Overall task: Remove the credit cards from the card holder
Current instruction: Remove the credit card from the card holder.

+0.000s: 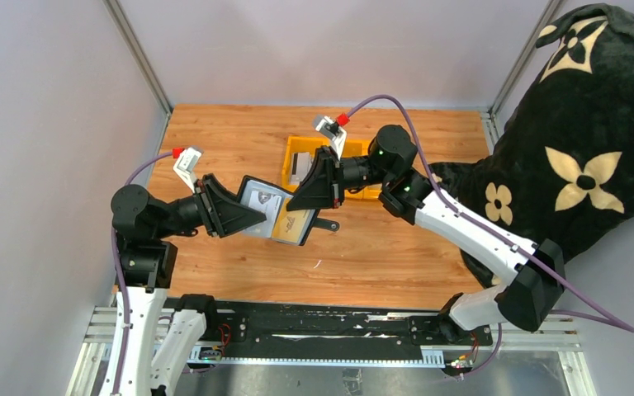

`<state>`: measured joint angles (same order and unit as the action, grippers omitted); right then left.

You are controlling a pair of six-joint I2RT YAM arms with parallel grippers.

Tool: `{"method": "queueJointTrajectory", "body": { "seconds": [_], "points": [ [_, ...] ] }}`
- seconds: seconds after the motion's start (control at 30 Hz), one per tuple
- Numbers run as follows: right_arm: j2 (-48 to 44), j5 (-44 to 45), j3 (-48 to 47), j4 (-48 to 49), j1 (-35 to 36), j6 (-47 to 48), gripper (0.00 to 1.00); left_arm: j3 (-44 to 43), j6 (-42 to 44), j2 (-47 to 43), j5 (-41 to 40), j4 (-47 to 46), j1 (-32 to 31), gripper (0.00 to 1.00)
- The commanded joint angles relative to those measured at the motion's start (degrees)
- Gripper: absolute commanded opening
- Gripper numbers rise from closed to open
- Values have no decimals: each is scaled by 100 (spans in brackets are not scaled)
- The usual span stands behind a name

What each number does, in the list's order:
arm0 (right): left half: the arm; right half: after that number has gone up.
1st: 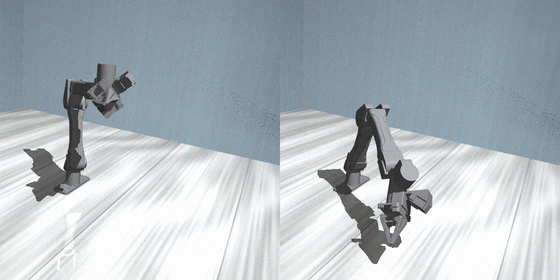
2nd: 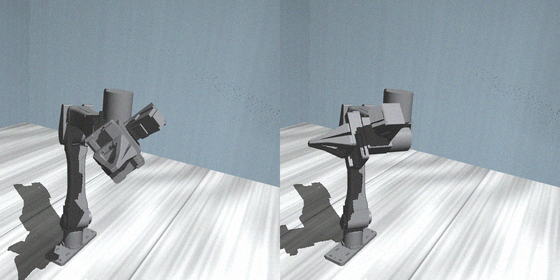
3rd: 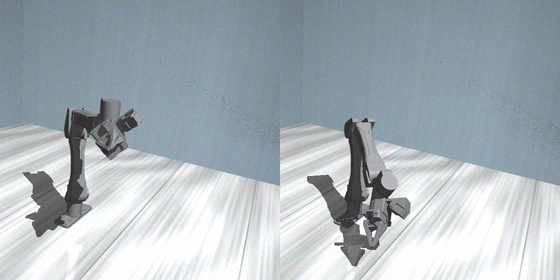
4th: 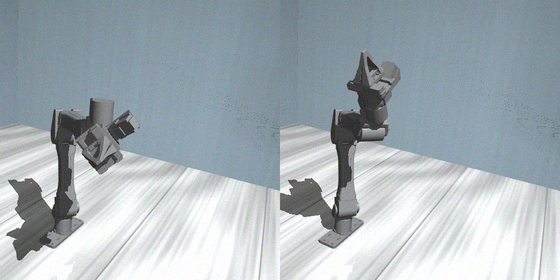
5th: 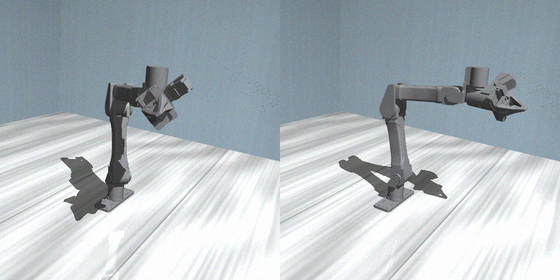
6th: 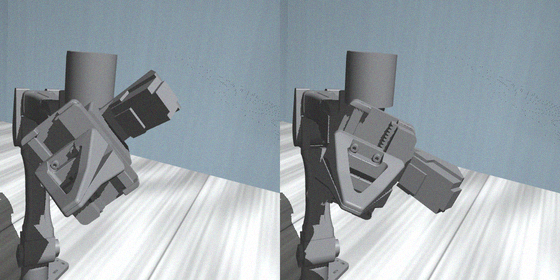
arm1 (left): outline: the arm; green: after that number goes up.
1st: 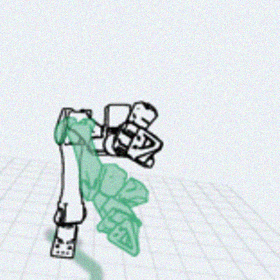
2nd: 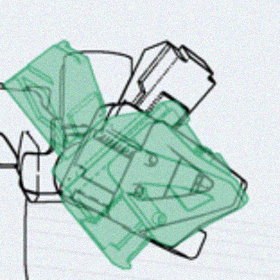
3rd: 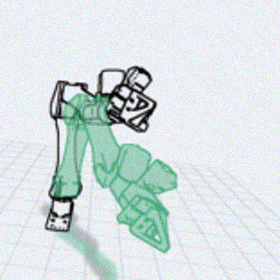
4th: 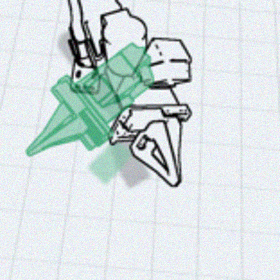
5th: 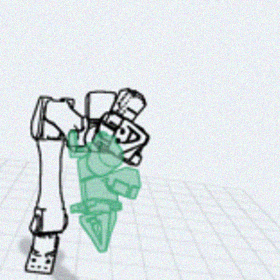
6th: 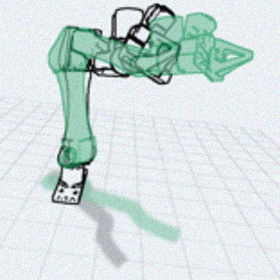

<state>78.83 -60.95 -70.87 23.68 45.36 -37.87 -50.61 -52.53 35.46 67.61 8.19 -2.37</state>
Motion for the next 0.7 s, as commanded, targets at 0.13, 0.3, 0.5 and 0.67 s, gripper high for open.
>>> {"method": "queueJointTrajectory", "body": {
  "seconds": [0.13,0.3,0.5,0.67],
  "points": [
    [67,27,-277,-10,58,152,4,-130,-159,23,59,-410,-1,24],
    [22,-29,-349,-426,-133,252,49,-236,7,77,28,-293,0,9],
    [-619,1515,-467,-1448,-792,419,65,-353,497,163,-279,247,0,6],
    [-1204,2184,-103,-1200,-776,204,62,-460,847,214,-869,636,-2,5]
  ]
}}
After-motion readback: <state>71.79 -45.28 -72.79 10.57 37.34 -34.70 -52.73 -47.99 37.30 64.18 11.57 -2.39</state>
